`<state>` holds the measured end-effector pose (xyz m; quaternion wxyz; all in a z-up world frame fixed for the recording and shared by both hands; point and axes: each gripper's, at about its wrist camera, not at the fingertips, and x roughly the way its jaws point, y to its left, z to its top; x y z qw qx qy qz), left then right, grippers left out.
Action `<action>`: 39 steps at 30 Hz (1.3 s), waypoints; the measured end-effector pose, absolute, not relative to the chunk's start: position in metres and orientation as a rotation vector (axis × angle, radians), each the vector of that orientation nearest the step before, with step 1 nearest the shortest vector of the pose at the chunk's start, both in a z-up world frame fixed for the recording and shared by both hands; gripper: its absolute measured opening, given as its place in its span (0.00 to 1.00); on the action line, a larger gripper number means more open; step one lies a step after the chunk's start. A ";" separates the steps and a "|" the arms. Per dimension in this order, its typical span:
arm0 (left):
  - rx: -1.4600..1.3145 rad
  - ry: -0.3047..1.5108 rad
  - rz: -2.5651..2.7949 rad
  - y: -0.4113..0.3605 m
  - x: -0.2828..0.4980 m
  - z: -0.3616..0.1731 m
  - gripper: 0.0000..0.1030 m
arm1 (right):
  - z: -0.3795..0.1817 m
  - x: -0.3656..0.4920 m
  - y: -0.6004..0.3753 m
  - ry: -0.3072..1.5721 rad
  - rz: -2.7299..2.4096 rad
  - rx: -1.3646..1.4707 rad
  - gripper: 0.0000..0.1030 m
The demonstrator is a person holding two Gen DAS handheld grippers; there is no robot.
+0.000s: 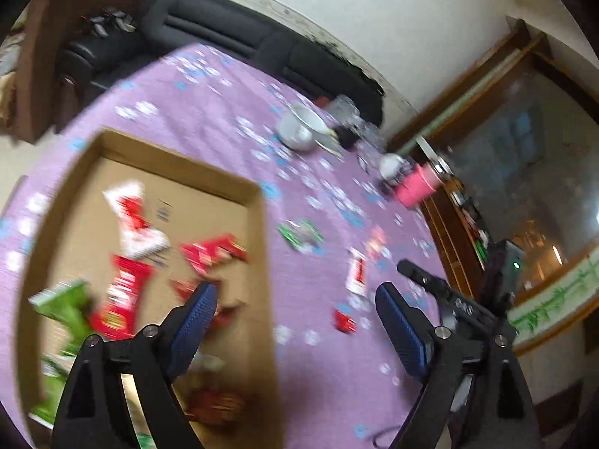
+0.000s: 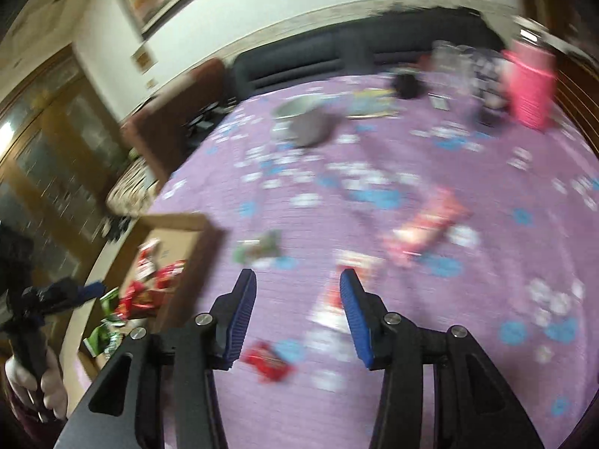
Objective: Organize snacks
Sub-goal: 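Move both tools back over the table, right tool to the pink bar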
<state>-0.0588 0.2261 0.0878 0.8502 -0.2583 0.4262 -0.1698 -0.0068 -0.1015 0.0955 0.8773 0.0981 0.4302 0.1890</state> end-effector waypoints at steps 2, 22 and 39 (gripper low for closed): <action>-0.515 0.912 -0.372 0.206 -0.058 0.086 0.87 | 0.088 -0.008 -0.129 0.908 0.347 0.233 0.44; -0.173 0.997 -0.407 0.092 -0.056 0.065 0.87 | 0.036 0.076 -0.164 0.983 0.186 0.431 0.45; -0.021 1.060 -0.404 0.030 0.013 0.037 0.87 | 0.024 0.053 -0.183 0.987 0.212 0.353 0.21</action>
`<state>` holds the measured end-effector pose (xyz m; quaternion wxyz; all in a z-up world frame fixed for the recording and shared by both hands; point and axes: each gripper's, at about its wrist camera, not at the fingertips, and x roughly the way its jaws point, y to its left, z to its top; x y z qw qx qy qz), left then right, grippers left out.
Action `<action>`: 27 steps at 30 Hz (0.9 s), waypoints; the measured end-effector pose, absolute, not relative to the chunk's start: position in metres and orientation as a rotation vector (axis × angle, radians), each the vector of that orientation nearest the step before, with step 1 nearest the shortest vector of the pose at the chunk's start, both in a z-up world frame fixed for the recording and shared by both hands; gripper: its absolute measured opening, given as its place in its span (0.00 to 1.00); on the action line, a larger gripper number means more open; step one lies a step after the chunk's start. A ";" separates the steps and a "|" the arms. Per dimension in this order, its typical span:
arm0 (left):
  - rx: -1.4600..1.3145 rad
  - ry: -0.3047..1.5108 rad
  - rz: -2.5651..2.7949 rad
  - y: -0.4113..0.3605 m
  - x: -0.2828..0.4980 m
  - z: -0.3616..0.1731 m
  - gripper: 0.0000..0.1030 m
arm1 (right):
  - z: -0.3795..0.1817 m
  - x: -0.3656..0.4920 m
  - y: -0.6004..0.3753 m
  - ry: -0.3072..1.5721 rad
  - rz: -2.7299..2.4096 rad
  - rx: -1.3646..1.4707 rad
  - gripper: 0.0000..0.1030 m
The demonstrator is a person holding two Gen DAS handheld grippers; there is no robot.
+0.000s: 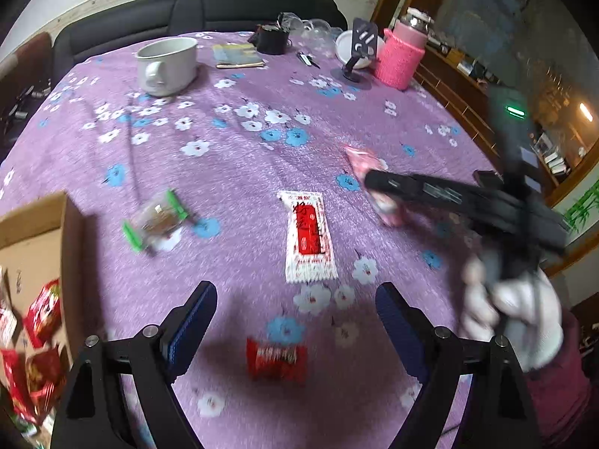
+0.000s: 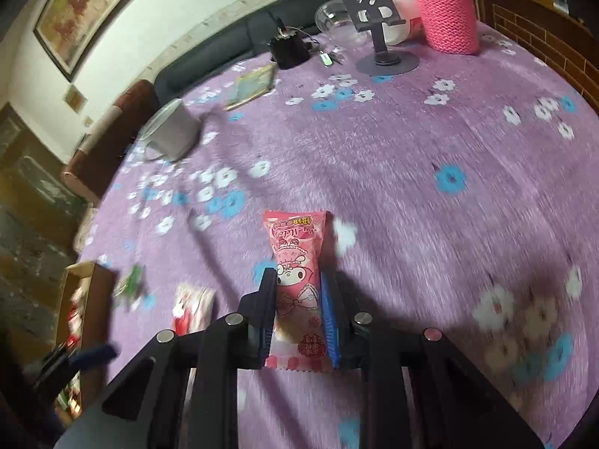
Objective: Organize snacks
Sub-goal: 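Move both tools back over the table, right tool to the pink bar, then grasp the pink bar with the right tool while the left tool grasps the white-red stick packet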
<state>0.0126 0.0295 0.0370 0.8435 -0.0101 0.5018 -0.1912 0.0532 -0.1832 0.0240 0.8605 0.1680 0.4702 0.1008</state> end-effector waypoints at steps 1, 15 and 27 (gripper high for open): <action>-0.010 1.067 -0.398 0.026 0.017 0.034 0.87 | 0.024 0.049 -0.185 0.991 0.213 0.357 0.21; 0.177 1.076 -0.264 -0.009 0.049 0.005 0.87 | 0.019 0.035 -0.197 0.961 0.297 0.417 0.21; 0.185 1.001 -0.308 -0.015 0.041 0.020 0.31 | 0.020 0.035 -0.199 0.960 0.292 0.427 0.21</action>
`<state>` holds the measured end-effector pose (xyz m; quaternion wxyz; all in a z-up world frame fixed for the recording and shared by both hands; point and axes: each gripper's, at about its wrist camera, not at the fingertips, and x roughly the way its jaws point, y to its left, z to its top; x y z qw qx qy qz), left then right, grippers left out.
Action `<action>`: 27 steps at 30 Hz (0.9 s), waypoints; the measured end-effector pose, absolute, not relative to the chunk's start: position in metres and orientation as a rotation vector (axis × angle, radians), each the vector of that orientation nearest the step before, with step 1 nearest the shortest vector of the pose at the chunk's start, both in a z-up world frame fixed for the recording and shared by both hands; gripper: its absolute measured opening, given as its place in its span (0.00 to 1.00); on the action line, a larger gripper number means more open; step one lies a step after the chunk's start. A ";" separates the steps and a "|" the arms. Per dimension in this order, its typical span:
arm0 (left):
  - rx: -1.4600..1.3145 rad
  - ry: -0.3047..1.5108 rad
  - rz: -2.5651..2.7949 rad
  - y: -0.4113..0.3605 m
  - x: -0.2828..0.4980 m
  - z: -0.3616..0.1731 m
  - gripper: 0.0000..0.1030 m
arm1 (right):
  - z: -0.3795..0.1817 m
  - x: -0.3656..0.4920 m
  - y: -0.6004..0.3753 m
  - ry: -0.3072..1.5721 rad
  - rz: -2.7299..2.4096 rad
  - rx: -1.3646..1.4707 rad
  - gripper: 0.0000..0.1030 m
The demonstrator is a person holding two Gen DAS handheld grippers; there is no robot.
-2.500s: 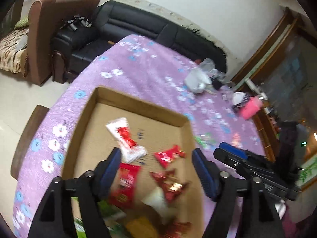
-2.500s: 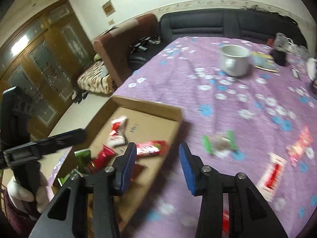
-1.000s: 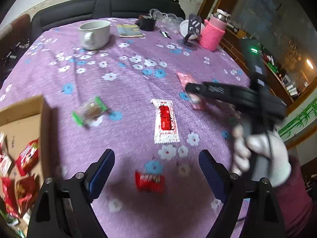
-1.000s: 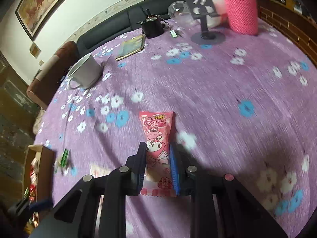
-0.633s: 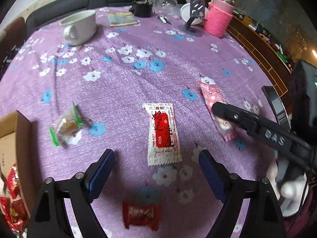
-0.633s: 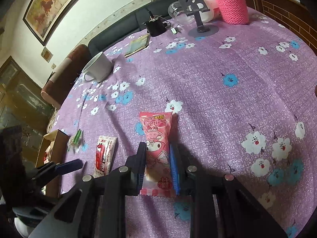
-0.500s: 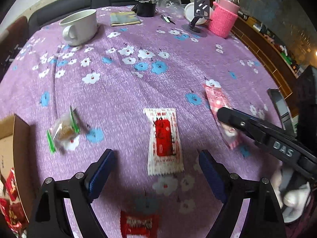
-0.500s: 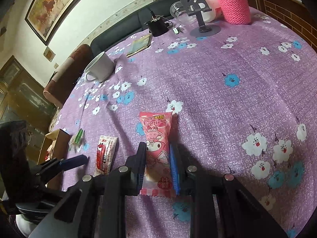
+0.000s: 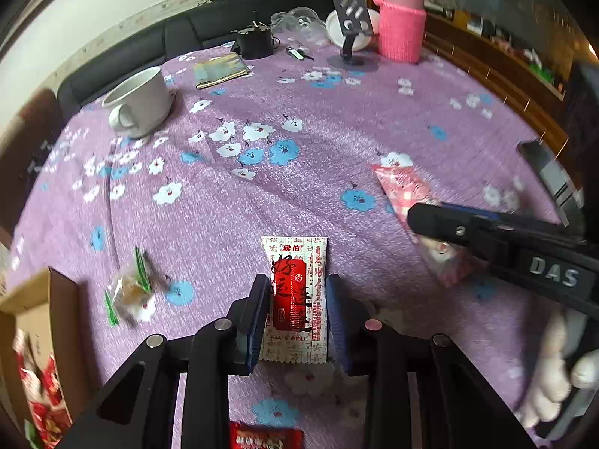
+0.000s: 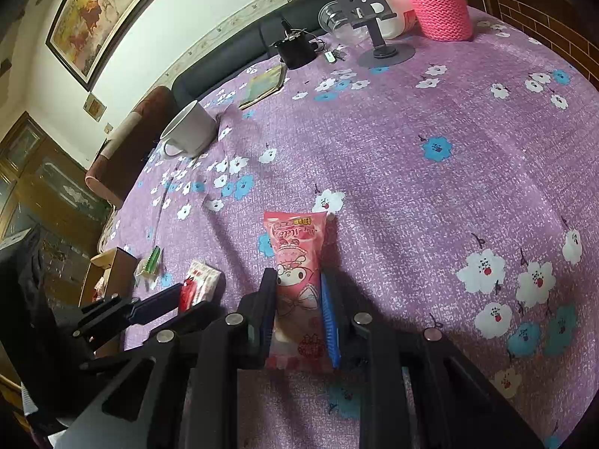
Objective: Organize snacks
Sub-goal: 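Grasp the pink bar with the right tool while the left tool grasps the white-red stick packet, then carry both snacks into the cardboard box and open both tools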
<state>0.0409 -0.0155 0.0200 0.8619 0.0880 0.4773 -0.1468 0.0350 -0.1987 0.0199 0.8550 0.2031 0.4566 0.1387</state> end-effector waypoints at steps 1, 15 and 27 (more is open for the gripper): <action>0.168 0.996 -0.310 -0.015 0.040 0.022 0.31 | 0.020 0.035 -0.200 0.958 0.292 0.433 0.21; -0.071 0.835 -0.311 0.053 -0.048 0.088 0.31 | 0.041 0.020 -0.187 0.840 0.315 0.375 0.21; -0.287 0.749 -0.104 0.201 -0.114 0.092 0.32 | 0.069 -0.010 -0.123 0.816 0.406 0.265 0.21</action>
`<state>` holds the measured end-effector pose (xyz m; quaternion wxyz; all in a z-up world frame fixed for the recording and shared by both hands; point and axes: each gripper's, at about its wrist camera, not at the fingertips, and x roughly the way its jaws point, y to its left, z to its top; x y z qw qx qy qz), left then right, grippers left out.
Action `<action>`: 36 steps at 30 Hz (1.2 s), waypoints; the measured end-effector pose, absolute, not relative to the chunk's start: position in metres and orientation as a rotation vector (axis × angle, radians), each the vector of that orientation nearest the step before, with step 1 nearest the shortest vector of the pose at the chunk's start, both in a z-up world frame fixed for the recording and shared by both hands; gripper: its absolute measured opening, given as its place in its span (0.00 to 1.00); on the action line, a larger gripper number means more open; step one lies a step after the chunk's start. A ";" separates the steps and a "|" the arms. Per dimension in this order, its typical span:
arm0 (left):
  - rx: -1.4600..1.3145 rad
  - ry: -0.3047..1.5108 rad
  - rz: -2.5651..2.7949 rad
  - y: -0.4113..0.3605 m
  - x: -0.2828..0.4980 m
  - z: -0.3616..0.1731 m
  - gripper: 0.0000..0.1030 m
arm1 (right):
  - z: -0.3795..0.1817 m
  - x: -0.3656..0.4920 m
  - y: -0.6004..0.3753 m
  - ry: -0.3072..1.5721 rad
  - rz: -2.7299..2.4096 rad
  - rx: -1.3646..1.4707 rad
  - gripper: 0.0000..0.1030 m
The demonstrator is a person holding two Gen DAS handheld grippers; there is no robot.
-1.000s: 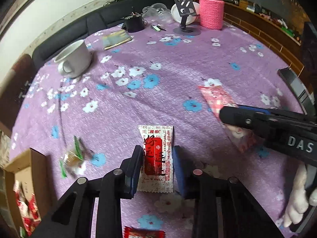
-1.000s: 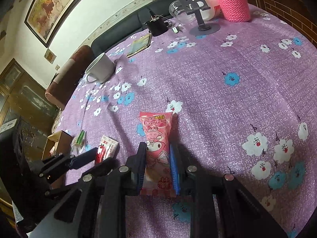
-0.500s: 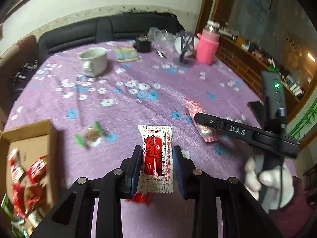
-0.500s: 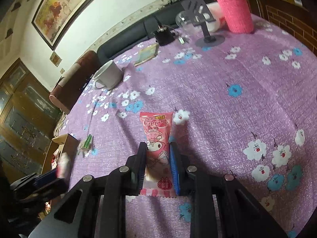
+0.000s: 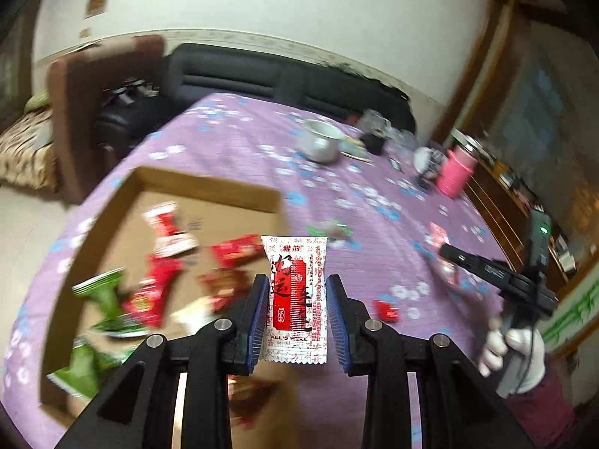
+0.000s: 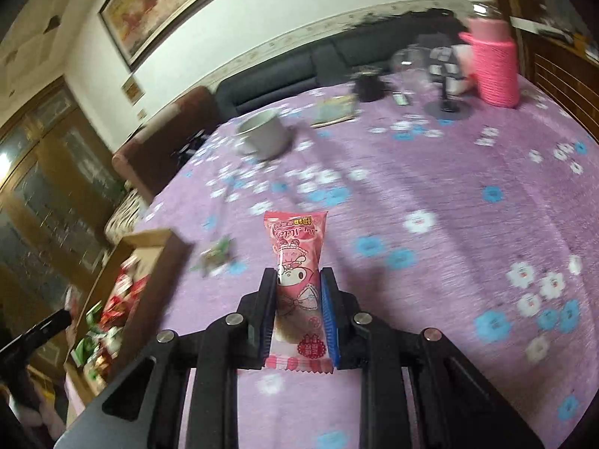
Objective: Organize snacks
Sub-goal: 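Carry both snacks into the cardboard box and open both tools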
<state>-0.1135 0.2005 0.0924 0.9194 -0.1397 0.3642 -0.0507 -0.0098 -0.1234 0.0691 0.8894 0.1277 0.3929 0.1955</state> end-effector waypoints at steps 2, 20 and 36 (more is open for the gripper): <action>-0.303 0.742 -0.073 0.217 -0.120 0.088 0.32 | 0.076 -0.015 -0.102 0.823 0.444 0.236 0.21; -0.420 0.780 0.011 0.290 -0.156 0.040 0.32 | 0.073 -0.069 0.101 0.938 0.764 -0.026 0.22; -0.405 0.724 0.029 0.292 -0.168 0.057 0.73 | 0.069 -0.059 0.117 0.893 0.704 -0.055 0.42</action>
